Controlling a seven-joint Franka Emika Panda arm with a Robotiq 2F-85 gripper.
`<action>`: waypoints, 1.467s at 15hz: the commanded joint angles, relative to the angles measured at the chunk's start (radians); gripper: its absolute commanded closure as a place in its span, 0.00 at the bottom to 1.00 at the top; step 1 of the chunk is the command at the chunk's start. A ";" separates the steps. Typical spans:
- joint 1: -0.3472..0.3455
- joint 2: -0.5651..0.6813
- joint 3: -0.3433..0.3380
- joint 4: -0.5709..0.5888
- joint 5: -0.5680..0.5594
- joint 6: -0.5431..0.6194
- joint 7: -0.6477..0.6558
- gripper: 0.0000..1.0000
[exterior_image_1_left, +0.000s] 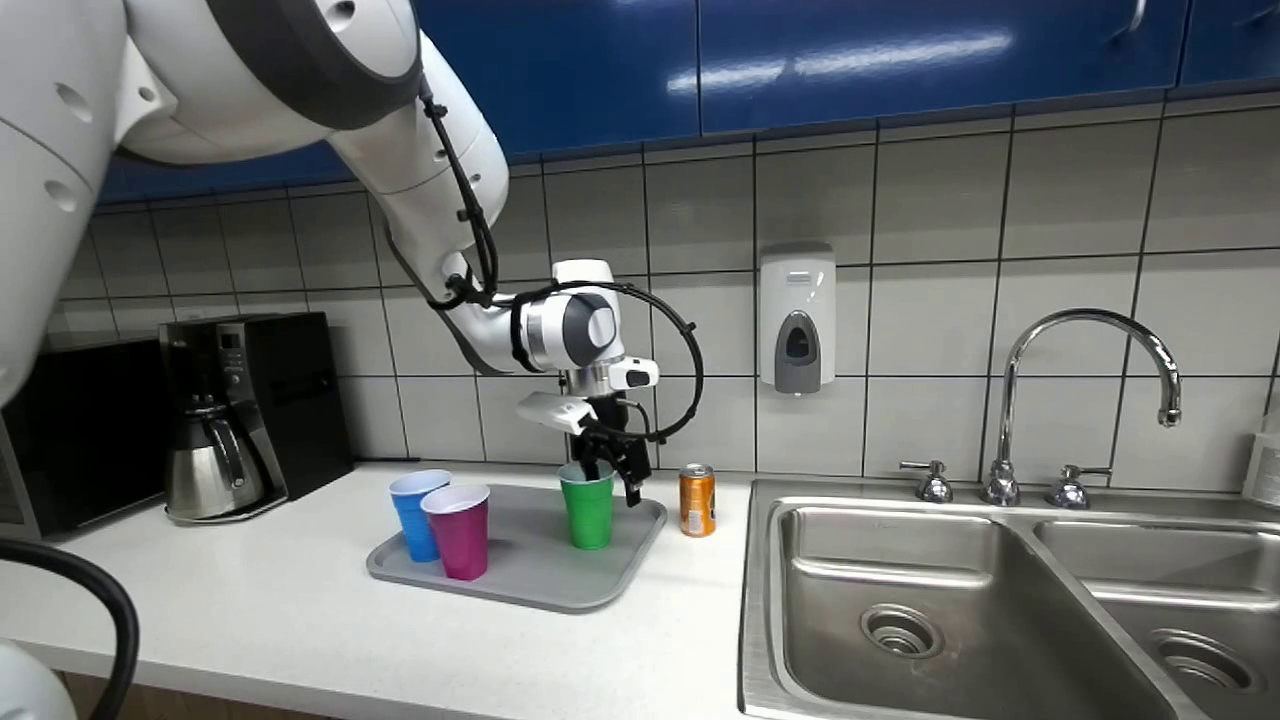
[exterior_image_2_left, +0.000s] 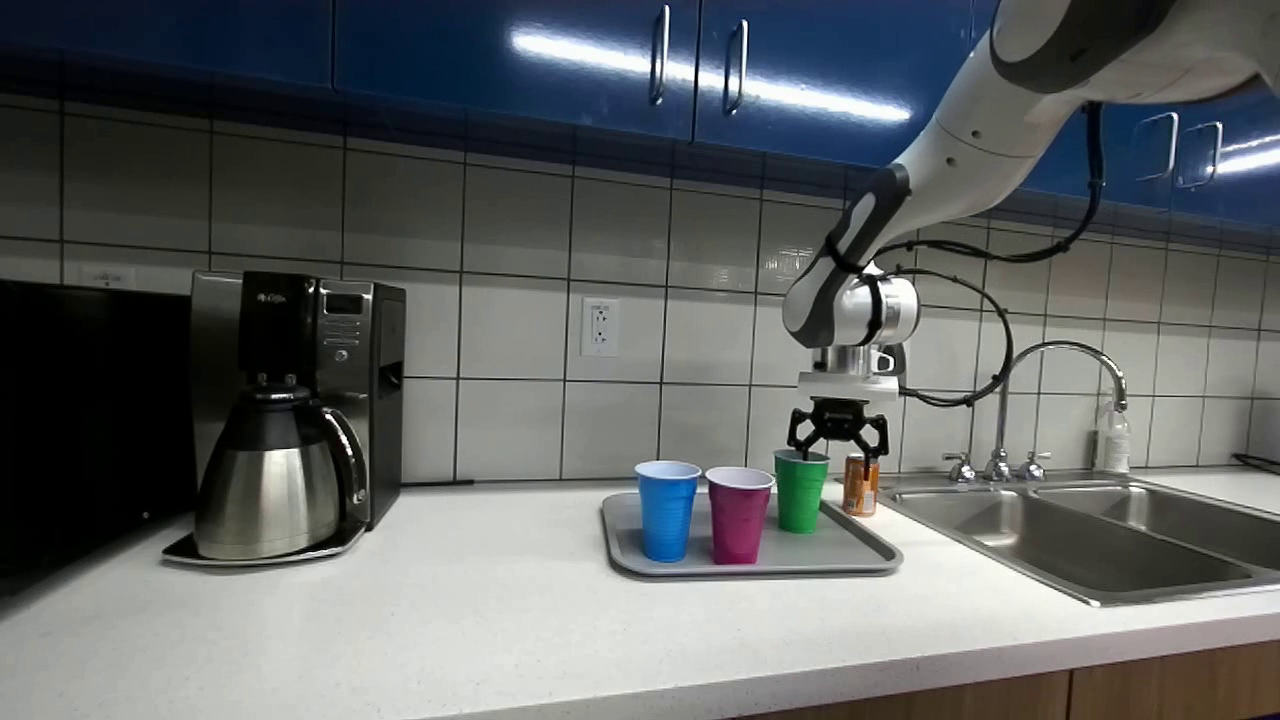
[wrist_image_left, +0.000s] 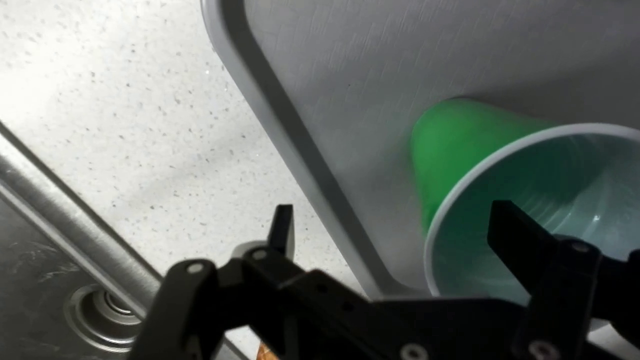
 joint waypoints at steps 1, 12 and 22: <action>0.013 0.033 -0.015 0.057 0.003 -0.049 0.023 0.00; 0.015 0.060 -0.019 0.084 0.005 -0.054 0.023 0.95; 0.013 0.004 -0.015 0.053 0.019 -0.022 0.012 0.99</action>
